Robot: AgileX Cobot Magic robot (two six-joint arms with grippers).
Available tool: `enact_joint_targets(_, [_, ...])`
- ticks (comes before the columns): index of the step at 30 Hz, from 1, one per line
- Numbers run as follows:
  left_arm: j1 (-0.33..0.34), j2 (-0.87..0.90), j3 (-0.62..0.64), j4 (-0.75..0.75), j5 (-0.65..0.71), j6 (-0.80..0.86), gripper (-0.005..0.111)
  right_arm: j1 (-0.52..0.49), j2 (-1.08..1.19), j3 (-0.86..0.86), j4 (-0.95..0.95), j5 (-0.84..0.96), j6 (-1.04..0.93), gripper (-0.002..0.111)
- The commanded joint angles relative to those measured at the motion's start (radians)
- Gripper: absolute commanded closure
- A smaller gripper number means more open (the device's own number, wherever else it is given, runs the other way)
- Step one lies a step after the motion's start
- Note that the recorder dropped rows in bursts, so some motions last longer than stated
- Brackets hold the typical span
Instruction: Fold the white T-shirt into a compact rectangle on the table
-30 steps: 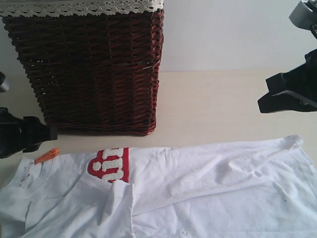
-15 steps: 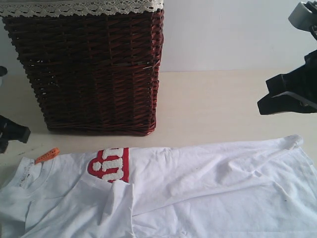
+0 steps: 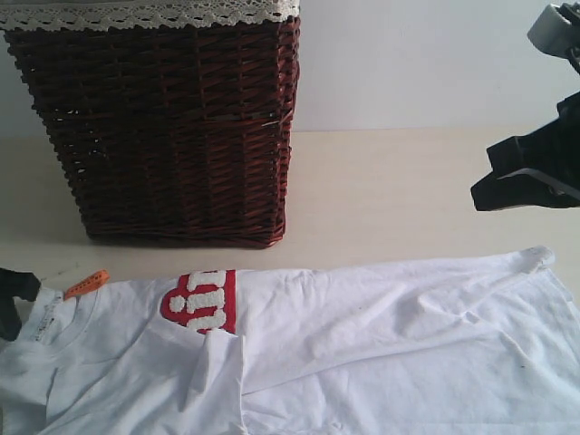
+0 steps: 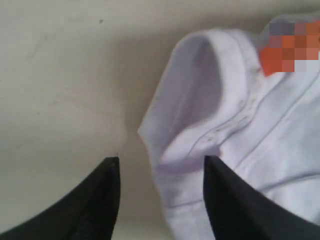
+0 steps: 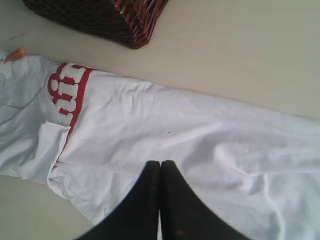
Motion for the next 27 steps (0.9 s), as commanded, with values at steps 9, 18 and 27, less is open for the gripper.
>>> enact_joint_targets(9, [0.014, 0.154, 0.003, -0.125, -0.144, 0.041, 0.049, -0.002, -0.007, -0.003, -0.004, 0.003, -0.005, 0.108])
enact_joint_targets(18, [0.017, 0.155, 0.006, -0.161, -0.125, 0.063, 0.049, -0.002, -0.007, -0.003, -0.004, 0.005, -0.005, 0.108])
enact_joint_targets(27, [0.017, 0.167, 0.035, -0.626, -0.074, 0.532, 0.049, -0.002, -0.007, -0.003, -0.004, 0.012, -0.005, 0.108])
